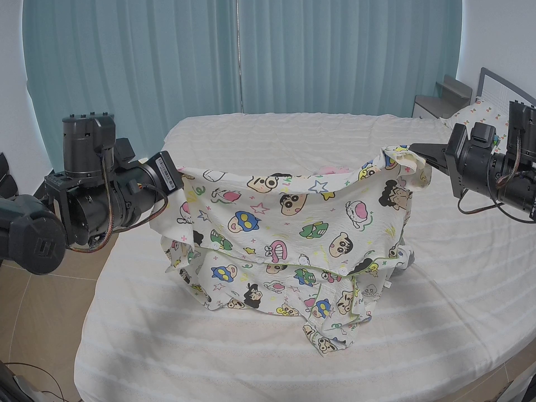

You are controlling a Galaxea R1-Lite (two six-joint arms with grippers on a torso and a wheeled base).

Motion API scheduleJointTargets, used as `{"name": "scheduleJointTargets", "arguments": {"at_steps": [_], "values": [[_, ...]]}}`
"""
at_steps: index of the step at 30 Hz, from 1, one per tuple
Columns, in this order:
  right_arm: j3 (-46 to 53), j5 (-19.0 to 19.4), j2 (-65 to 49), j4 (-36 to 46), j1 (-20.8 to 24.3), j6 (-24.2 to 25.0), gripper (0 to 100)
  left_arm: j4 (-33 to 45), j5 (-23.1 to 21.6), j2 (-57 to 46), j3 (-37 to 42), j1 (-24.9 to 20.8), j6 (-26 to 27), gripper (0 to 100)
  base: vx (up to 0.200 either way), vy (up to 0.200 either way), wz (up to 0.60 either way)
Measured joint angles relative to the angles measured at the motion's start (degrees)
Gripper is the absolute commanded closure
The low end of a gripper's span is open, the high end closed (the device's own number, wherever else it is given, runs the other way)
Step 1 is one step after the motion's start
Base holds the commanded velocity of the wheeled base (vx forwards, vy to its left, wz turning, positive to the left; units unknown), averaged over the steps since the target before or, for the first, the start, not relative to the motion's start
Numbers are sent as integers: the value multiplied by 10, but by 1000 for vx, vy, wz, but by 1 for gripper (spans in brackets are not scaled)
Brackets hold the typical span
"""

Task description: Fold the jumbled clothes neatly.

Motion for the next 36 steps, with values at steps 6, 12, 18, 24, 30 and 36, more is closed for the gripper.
{"name": "scheduleJointTargets", "arguments": {"at_steps": [6, 12, 18, 24, 30, 36], "values": [[-3, 0, 0, -14, 2, 22, 100, 2, -1, 2, 1, -2, -22, 100, 0, 0, 0], [-13, 2, -21, -27, 8, 34, 100, 32, -3, -11, 2, -7, -28, 100, -100, 0, 0], [19, 0, -26, -28, 21, 36, 100, 38, -4, -15, 9, -12, -64, 100, -200, 0, 0], [19, 1, -34, -29, 23, 36, 100, 39, -3, -19, 11, -13, -66, 100, -200, 0, 0], [18, 6, -55, -29, 24, 37, 100, 39, -4, -26, 25, -15, -70, 100, -200, 0, 0], [21, 33, -85, -31, 25, 38, 100, 37, -13, -58, 43, -27, -112, 100, 0, 0, 0]]}}
